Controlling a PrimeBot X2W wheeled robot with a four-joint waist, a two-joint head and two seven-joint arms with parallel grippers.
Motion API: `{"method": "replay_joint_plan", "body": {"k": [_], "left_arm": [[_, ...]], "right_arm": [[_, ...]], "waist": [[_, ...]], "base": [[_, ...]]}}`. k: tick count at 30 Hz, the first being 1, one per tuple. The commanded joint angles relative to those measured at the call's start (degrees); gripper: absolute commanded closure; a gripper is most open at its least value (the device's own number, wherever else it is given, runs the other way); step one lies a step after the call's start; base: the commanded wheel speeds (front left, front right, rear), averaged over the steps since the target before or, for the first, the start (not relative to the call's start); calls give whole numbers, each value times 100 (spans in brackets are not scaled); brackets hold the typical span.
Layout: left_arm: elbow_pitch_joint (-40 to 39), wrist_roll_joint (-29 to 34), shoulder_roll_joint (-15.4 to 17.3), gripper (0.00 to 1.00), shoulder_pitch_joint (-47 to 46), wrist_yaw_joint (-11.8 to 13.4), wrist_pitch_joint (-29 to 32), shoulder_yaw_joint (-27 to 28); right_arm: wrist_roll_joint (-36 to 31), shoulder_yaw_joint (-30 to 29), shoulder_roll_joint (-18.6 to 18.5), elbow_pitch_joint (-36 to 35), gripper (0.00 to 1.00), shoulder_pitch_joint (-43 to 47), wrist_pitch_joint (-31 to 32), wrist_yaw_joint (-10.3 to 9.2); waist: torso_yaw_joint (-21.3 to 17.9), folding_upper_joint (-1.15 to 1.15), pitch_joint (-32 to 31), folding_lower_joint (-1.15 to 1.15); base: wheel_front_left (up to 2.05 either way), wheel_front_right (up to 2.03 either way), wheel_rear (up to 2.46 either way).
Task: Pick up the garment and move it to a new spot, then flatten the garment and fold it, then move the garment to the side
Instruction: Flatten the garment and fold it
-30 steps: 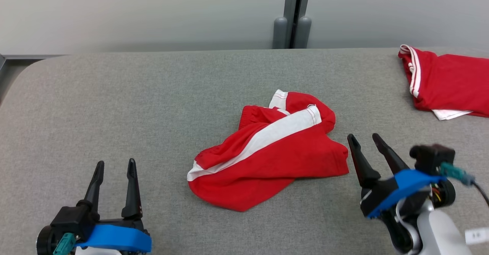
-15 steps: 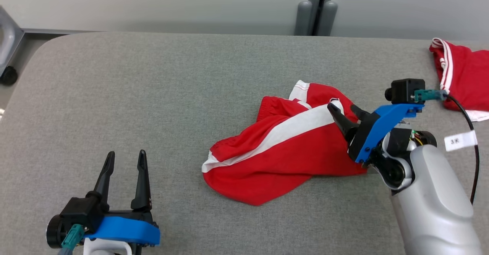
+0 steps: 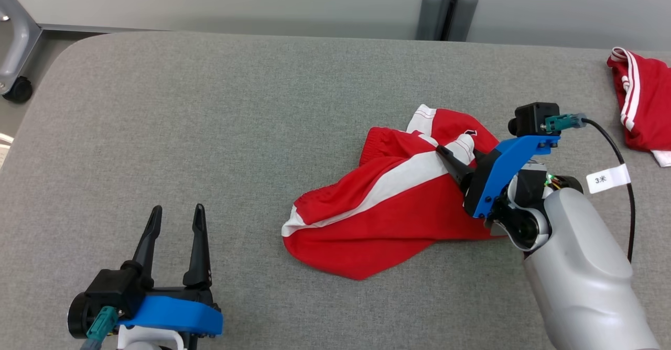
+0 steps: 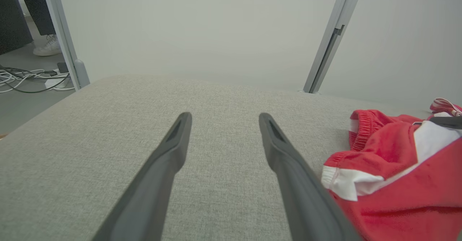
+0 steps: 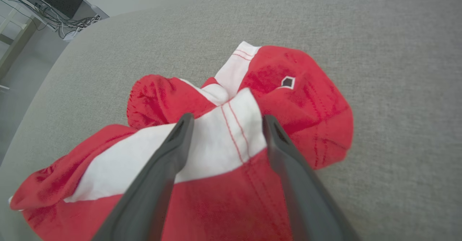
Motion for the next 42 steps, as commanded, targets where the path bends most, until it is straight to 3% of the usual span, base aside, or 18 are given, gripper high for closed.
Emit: {"method": "replay_joint_plan", "body": {"k": [1, 2, 3, 4, 7, 11, 17, 23, 29, 30, 42], "left_arm": [[-25, -21, 10, 0, -64, 24, -24, 13], [-30, -25, 12, 0, -52, 31, -24, 18], [-35, -30, 16, 0, -38, 36, -24, 22], [-42, -31, 20, 0, -23, 36, -24, 20], [-61, -36, 24, 0, -5, 65, -24, 3], [-95, -35, 32, 0, 11, 86, -16, -20], [-156, -64, 75, 0, 106, 132, -6, 5], [-283, -117, 166, 0, 226, 208, 4, 98], [-363, -143, 229, 0, 189, 236, 45, 113], [-364, -138, 229, 0, 173, 236, 54, 100], [-274, -195, 183, 0, 270, 235, 41, 12]], "right_arm": [[108, 81, 1, -20, 15, -89, -82, 1], [148, 143, 4, -33, 22, -82, -112, 2], [196, 212, 7, -45, 22, -63, -139, 1], [220, 291, 9, -56, 30, -34, -130, 2], [253, 501, -91, -90, 100, 71, -138, 1], [317, 611, -220, -299, 100, 252, -324, 1], [268, 182, -430, -1174, 100, 1041, -995, 1], [111, -682, -275, -2360, 100, 2281, -1279, 1], [-305, -1282, -80, -2962, 100, 2789, -1421, 2], [-363, -1307, -53, -2992, 0, 2834, -1445, 1], [-1129, -1329, 22, -3550, 0, 3334, -2272, 1]], "waist": [[-13, 0, -8, -1], [-22, 0, -14, -1], [-34, 0, -22, -1], [-43, 0, -32, -1], [-61, 0, -55, -1], [-87, 0, -72, -1], [-161, 0, -145, -1], [-371, 0, -164, -1], [-551, 0, -159, -1], [-562, 0, -165, -1], [-605, 0, -405, -1]], "base": [[0, 0, 0], [0, 0, 0], [0, 0, 0], [0, 0, 0], [0, 0, 0], [0, 0, 0], [0, 0, 0], [0, 0, 0], [0, 0, 0], [0, 0, 0], [0, 0, 0]]}}
